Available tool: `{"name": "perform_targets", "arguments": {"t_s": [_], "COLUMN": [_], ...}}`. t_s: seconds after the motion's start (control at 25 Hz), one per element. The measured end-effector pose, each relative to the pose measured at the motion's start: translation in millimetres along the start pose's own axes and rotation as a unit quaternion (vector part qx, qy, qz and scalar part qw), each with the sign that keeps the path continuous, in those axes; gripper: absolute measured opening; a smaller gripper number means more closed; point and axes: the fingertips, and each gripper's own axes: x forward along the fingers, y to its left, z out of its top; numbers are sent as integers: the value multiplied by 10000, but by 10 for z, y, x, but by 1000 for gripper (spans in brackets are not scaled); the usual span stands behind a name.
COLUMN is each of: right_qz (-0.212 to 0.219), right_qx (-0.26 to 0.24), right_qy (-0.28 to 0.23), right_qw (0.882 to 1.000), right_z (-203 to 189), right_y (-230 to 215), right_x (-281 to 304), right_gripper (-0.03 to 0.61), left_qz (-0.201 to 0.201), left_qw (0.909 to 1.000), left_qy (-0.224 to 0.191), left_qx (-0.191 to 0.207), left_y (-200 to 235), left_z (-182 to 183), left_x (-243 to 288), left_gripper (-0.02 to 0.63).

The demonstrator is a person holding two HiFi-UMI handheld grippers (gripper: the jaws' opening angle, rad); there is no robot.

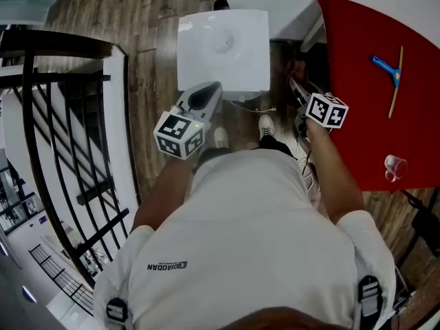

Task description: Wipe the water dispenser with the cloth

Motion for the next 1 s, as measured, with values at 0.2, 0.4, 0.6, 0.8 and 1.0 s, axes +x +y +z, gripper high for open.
{"name": "perform_targets", "arguments": {"t_s": [0.2, 0.4, 0.6, 0.8, 1.0], "right_qz": [162, 351, 373, 424, 190], "right_qx": [-772, -1290, -2014, -3133, -4627], "right_qy": [-250, -304, 9, 513, 1015], "right_qw": [9966, 9906, 9788, 9473, 8805], "right_z": [189, 175, -64, -390, -618], "right_y": [719, 1388, 1896, 2429, 2847], "right_x": [-203, -139, 230, 745, 1317], "right_gripper": [86, 86, 86, 86, 86], "left_qz": [-40, 83, 92, 155, 172], "left_qw": [9999, 9995, 9994, 9993, 9990], "left_qy": [-130, -298, -250, -323, -372], "left_qx": [26, -52, 217, -113, -190], "left_y": [139, 401, 547, 747, 947], "left_z": [-29, -127, -331, -545, -661], "left_x": [-170, -465, -729, -986, -1245], "left_gripper": [-3, -3, -3, -3, -3]}}
